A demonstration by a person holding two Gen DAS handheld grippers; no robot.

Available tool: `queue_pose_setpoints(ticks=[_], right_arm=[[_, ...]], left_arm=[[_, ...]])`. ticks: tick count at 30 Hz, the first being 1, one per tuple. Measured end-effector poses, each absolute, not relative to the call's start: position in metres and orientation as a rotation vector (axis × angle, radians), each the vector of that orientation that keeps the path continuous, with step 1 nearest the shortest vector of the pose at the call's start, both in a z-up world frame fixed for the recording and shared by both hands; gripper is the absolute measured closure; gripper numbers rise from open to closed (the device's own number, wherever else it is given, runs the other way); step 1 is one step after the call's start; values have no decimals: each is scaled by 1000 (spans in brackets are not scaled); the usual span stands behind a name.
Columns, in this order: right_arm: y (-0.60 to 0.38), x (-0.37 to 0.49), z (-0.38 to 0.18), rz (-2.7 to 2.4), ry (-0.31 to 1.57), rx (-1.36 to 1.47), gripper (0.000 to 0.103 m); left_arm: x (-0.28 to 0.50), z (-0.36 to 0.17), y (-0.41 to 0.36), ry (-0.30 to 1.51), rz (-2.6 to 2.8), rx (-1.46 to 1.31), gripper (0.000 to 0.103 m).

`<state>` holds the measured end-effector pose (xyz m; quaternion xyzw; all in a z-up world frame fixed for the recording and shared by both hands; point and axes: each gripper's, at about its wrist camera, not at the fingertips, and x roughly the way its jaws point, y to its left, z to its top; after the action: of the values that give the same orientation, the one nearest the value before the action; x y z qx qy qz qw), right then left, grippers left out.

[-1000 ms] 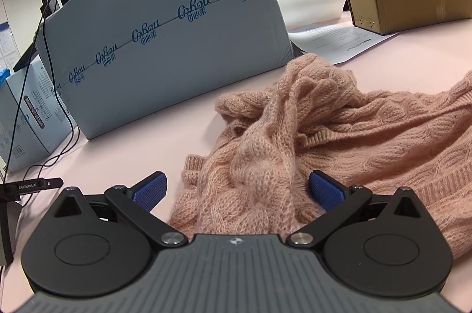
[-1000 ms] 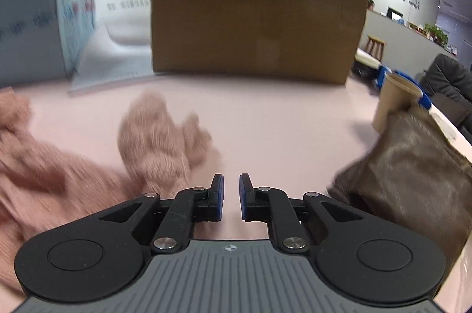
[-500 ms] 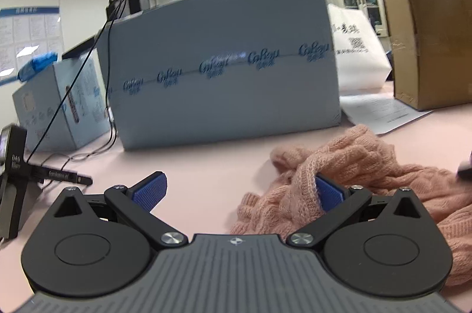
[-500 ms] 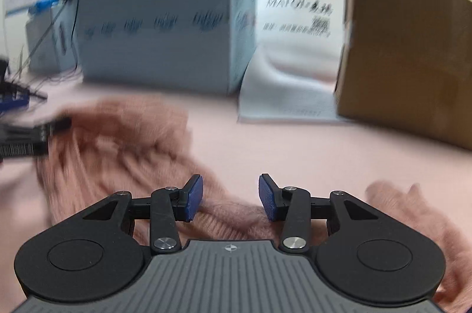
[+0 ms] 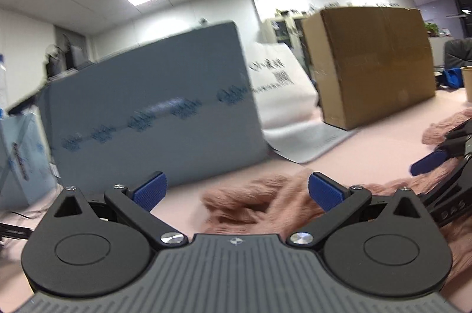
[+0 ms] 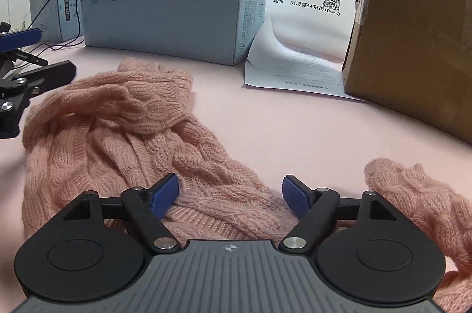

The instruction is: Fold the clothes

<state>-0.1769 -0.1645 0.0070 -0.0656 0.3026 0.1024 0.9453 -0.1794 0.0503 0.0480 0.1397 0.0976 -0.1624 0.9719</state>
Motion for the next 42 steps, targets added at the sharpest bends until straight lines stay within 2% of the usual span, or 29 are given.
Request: queue_pose_setpoints(ticks=[3, 5, 6, 7, 8, 9, 10, 13, 22, 33, 36, 37, 38, 40, 42], right_arm=[[-166, -177, 7, 207, 619, -127, 24], [-168, -176, 6, 209, 625, -114, 22], [-170, -175, 6, 211, 631, -102, 21], [-172, -175, 6, 214, 636, -89, 20], [-175, -174, 6, 220, 644, -69, 20], [-177, -173, 5, 225, 649, -53, 19], [-178, -173, 5, 227, 650, -48, 19], [-178, -173, 5, 226, 649, -53, 19], [-178, -175, 5, 223, 648, -53, 18], [-177, -177, 4, 213, 646, -55, 17], [-177, -176, 4, 213, 648, -51, 16], [-178, -175, 4, 213, 649, -50, 15], [-179, -175, 4, 214, 650, -48, 15], [-179, -174, 4, 213, 650, -48, 14], [-180, -174, 4, 212, 650, -48, 14]], left_arm=[[-160, 48, 27, 269, -366, 361, 0], [-150, 47, 14, 339, -419, 371, 4], [-145, 46, 9, 382, -440, 353, 13], [-143, 45, 7, 416, -438, 332, 28], [-135, 44, 3, 470, -423, 300, 54], [-130, 43, 2, 507, -396, 283, 68], [-127, 42, 1, 528, -368, 280, 88], [-126, 41, 9, 551, -287, 246, 93], [-191, 83, 83, 385, -104, 239, 93], [-264, 64, 171, 600, 67, 199, 93], [-282, 56, 183, 659, 32, 174, 82], [-288, 56, 183, 665, 5, 185, 66], [-293, 58, 182, 655, -9, 197, 46], [-300, 69, 180, 587, 1, 217, 26], [-306, 88, 178, 522, -22, 220, 24]])
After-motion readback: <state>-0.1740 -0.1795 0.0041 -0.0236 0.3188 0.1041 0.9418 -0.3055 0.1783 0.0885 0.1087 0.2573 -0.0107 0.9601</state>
